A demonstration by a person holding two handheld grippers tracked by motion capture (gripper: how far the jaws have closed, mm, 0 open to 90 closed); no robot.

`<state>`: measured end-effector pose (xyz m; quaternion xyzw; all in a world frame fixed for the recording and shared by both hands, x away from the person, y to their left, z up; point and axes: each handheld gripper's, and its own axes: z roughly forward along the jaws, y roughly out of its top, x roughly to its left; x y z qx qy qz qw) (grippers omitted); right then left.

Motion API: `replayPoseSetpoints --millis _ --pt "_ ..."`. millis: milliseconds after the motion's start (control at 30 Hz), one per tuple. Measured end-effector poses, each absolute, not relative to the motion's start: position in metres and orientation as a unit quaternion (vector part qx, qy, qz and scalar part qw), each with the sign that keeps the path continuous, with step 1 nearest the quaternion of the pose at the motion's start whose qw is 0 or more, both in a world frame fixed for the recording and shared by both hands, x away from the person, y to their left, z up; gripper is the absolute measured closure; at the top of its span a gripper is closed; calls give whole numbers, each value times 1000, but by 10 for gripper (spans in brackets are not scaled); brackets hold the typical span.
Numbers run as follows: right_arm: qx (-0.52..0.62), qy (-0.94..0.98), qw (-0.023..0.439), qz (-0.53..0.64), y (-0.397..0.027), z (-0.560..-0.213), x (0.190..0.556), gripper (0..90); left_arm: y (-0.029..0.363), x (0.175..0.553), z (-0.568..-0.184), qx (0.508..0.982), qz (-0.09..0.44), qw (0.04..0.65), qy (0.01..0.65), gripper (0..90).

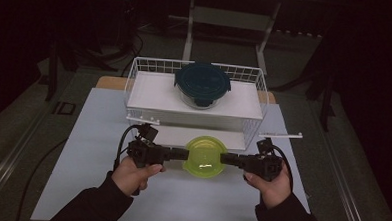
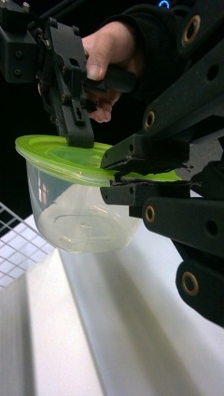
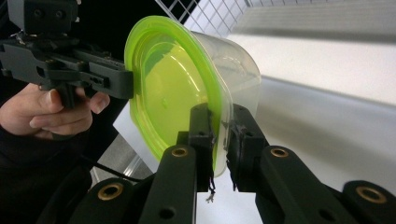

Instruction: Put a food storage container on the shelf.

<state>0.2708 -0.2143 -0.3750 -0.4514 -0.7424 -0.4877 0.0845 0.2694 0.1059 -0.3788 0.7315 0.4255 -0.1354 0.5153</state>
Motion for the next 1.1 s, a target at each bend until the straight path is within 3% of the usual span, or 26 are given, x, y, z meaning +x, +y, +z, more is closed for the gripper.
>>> replayPoseSetpoints --millis 1100 --pt "-416 -742 31 -525 -195 -275 319 805 122 300 -281 708 -82 555 429 823"
